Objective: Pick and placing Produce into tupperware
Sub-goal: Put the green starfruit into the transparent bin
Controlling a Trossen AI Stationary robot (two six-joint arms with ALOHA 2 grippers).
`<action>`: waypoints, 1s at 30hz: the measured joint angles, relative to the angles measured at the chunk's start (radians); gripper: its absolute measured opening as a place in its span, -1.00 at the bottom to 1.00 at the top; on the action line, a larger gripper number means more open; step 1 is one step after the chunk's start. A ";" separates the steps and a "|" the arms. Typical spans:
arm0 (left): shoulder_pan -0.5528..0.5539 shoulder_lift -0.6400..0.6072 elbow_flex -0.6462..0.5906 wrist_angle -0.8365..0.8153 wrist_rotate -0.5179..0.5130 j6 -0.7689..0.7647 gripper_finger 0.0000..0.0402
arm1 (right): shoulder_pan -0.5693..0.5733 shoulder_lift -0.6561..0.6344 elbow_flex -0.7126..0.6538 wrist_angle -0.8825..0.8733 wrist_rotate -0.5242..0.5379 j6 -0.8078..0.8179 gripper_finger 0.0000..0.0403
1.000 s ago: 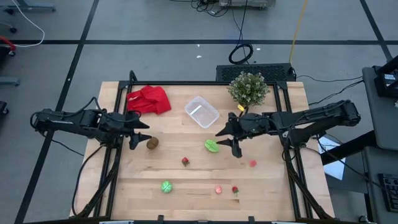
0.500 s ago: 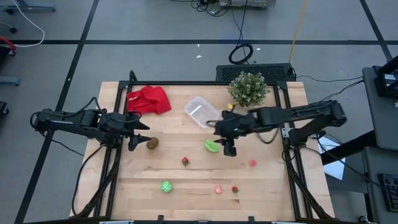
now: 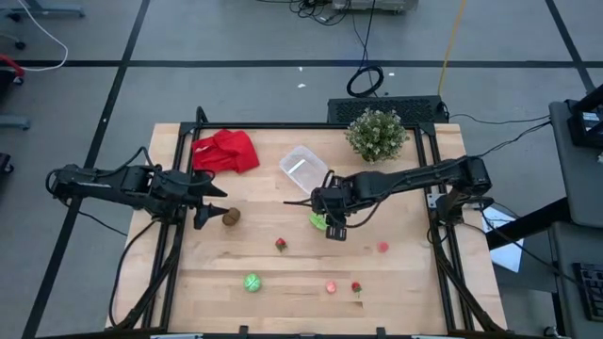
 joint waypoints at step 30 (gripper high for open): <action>-0.001 0.000 0.000 -0.032 0.028 0.089 0.42 | -0.052 0.130 0.001 0.140 -0.255 0.257 0.22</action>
